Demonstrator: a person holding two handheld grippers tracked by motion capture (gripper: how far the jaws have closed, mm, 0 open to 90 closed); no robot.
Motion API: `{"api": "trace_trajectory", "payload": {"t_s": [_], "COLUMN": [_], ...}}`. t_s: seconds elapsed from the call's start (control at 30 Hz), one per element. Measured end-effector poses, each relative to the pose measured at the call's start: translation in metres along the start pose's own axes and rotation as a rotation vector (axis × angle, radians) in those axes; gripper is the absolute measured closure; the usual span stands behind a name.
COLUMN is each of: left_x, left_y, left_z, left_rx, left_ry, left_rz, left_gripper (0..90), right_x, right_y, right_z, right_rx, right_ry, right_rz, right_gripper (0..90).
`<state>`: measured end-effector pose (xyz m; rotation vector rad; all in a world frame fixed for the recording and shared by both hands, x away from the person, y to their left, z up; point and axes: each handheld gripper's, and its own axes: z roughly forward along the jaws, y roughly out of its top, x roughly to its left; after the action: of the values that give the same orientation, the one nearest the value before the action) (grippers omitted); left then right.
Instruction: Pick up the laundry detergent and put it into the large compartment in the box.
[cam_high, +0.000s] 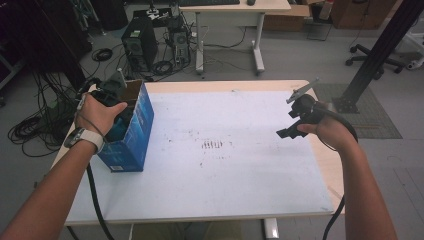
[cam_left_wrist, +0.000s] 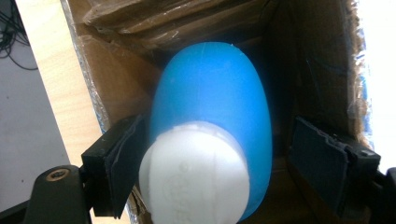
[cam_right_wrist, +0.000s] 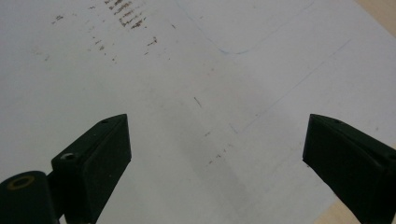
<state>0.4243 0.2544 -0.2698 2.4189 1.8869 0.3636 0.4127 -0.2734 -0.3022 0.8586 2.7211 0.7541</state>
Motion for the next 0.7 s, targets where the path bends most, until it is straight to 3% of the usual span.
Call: {"api": "trace_trajectory", "payload": {"t_s": [0.7], "left_x": [-0.0009], "left_y": [-0.0029], "left_z": [-0.0088], "left_rx": [-0.035], "left_ry": [0.015], "left_rz": [0.014], "left_gripper": [13.3], "right_x": [0.0028], "right_y": [-0.0015], "right_z": [-0.0021], "right_rx": [-0.005], "right_ry": [0.000], "right_rz": [-0.001], "right_gripper": [7.7]}}
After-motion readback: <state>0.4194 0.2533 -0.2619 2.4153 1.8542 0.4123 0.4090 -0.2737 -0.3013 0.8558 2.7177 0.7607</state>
